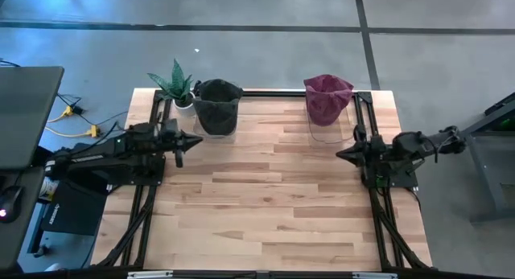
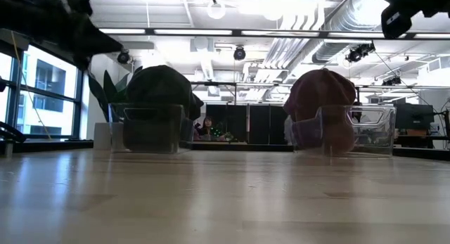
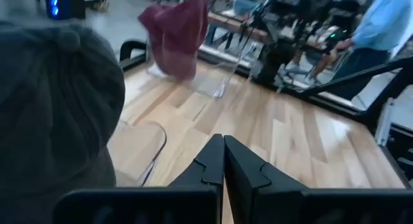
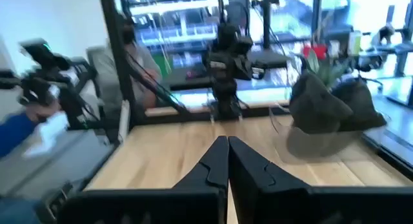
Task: Pick & Place hat
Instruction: Return to Home Position
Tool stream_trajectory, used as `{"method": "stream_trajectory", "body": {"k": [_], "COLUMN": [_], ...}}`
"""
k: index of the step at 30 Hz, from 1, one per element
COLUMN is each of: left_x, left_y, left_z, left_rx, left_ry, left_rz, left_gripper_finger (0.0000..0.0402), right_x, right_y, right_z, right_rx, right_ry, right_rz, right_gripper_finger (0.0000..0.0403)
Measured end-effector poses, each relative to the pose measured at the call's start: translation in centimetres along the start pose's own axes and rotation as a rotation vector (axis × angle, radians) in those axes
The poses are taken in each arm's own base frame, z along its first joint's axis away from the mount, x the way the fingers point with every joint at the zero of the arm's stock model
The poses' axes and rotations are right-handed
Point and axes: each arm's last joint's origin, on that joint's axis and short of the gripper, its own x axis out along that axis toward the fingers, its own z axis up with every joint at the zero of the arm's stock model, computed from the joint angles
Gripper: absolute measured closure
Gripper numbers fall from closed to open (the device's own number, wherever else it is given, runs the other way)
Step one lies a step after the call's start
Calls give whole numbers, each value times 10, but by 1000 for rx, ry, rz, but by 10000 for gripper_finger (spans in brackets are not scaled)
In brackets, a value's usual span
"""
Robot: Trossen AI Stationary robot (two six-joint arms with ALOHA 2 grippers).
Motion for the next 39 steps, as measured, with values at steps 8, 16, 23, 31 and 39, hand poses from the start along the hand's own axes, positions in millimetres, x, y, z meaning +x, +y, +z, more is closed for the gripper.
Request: {"method": "stream_trajectory", "body": {"k": [8,16,23,31,39], "left_x": [-31,-23,-7,0,-3], "left_y": [-2,-2,-1,-6,-13], "left_z": [-4,-13,-37,-57,-59], "left_rx": [149,193,207,202,220], "left_ry": [-59,-66,-102,-148,-171], "left_rz": [-206,-254,-260,-244,-193], "left_gripper_finger": [401,401,401,401,401], "right_x": [-2,6,10,10,11], "right_y": [-3,-3,-3,-4,-6], "right_z": [-37,-58,-71,-71,-77], "right_rx": [26,24,28,56,43], "right_ry": [-68,-139,-160,-175,-112], "right_rz": [22,23,20,2,-56], "right_gripper_finger": [403,403,403,403,403]}}
